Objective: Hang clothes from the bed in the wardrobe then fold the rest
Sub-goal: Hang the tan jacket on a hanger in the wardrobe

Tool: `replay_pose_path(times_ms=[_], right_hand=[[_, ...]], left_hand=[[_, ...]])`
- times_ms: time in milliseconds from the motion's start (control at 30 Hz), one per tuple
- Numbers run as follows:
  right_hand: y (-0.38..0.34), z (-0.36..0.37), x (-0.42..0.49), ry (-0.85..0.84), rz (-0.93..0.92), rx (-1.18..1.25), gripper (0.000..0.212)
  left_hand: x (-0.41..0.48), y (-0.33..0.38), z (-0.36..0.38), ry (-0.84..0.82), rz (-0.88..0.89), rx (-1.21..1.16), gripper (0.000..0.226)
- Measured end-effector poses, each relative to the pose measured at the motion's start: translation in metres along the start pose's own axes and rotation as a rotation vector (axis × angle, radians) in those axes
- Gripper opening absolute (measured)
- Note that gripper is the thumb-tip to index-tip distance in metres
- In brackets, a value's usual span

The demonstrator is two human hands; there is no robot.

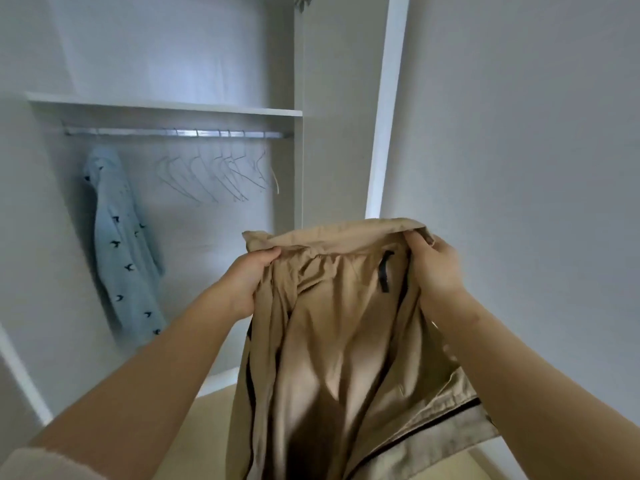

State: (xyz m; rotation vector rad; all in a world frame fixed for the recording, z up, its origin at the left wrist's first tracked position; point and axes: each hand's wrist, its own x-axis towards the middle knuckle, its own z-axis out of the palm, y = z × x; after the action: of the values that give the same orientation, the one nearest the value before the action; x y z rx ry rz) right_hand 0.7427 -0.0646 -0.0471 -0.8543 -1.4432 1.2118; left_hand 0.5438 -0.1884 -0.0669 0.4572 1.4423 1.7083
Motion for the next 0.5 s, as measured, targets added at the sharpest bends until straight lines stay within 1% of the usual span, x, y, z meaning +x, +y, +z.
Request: replay_pose_path(times_ms=[100, 233, 300, 400, 500], right_hand=[[0.024, 0.058, 0.035, -0.116, 0.012, 0.015, 0.024], [0.05, 0.132, 0.084, -0.301, 0.017, -0.014, 0.017], [0.061, 0.172, 0.108, -0.39, 0.024, -0.033, 0.017], [0.074, 0.235, 0.132, -0.532, 0.044, -0.068, 0.02], [0.087, 0.301, 0.142, -0.673, 0.047, -0.099, 0.019]], left_hand=[[0.035, 0.024, -0.03, 0.117, 0.035, -0.159, 0.025], [0.081, 0.062, -0.065, 0.257, 0.092, -0.309, 0.03], [0.103, 0.081, -0.079, 0.324, 0.15, -0.402, 0.036], [0.125, 0.105, -0.106, 0.426, 0.278, -0.443, 0.043], [0.134, 0.118, -0.144, 0.519, 0.279, -0.532, 0.042]])
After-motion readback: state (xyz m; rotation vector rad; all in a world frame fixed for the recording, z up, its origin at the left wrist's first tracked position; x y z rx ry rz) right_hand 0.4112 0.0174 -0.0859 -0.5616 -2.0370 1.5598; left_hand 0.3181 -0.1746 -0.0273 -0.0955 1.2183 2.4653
